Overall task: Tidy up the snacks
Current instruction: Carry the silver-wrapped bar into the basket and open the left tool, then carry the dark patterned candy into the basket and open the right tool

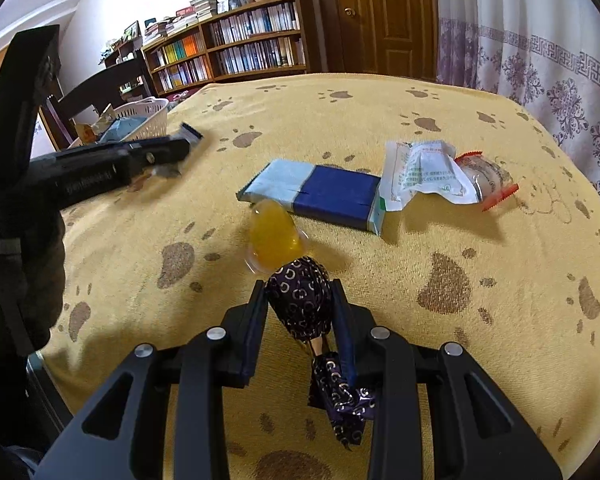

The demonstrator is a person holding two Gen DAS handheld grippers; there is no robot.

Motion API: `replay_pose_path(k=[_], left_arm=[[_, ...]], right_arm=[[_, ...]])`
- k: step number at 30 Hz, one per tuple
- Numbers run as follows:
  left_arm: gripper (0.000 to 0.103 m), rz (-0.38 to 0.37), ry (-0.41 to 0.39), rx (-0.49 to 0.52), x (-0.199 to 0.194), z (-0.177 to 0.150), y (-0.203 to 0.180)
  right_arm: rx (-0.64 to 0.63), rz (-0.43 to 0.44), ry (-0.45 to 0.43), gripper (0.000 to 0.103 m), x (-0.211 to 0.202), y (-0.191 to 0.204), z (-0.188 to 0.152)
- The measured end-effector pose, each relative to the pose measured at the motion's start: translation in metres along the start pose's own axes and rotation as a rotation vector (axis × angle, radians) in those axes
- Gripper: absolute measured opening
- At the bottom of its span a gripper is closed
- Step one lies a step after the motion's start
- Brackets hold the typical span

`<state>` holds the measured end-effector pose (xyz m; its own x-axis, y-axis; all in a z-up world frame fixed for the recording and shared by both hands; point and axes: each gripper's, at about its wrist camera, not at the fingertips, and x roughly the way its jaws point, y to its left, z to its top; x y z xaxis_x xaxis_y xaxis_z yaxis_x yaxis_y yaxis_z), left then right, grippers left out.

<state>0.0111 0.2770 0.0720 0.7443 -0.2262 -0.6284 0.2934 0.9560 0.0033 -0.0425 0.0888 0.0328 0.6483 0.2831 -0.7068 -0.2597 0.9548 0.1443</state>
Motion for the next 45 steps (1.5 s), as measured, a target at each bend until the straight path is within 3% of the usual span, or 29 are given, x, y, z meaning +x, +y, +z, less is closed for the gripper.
replay_pose_path(k=[16,30,32,34,35,38,40,45], left_arm=[[0.021,0.108,-0.110,-0.155,-0.043,0.020,0.073],[0.021,0.237,-0.109,-0.353,-0.050,0.009,0.161],[0.026,0.243,-0.104,-0.379,-0.051,0.007,0.169],[0.052,0.257,-0.112,-0.405,-0.055,0.006,0.176],[0.059,0.267,-0.121,-0.416,-0.057,0.006,0.178],[0.067,0.275,-0.143,-0.436,-0.064,0.006,0.183],[0.078,0.282,-0.157,-0.454,-0.070,0.006,0.187],[0.091,0.308,-0.186,-0.480,-0.081,0.007,0.191]], right_arm=[[-0.016,0.022,-0.025,0.032,-0.009,0.010,0.003],[-0.027,0.054,-0.022,0.032,-0.011,0.019,0.005],[-0.029,0.054,-0.023,0.032,-0.011,0.020,0.005],[-0.030,0.056,-0.023,0.032,-0.012,0.021,0.006],[-0.029,0.059,-0.024,0.032,-0.013,0.021,0.006],[-0.028,0.072,-0.026,0.032,-0.014,0.022,0.007],[-0.029,0.080,-0.028,0.032,-0.015,0.023,0.009],[-0.037,0.104,-0.034,0.032,-0.018,0.029,0.016]])
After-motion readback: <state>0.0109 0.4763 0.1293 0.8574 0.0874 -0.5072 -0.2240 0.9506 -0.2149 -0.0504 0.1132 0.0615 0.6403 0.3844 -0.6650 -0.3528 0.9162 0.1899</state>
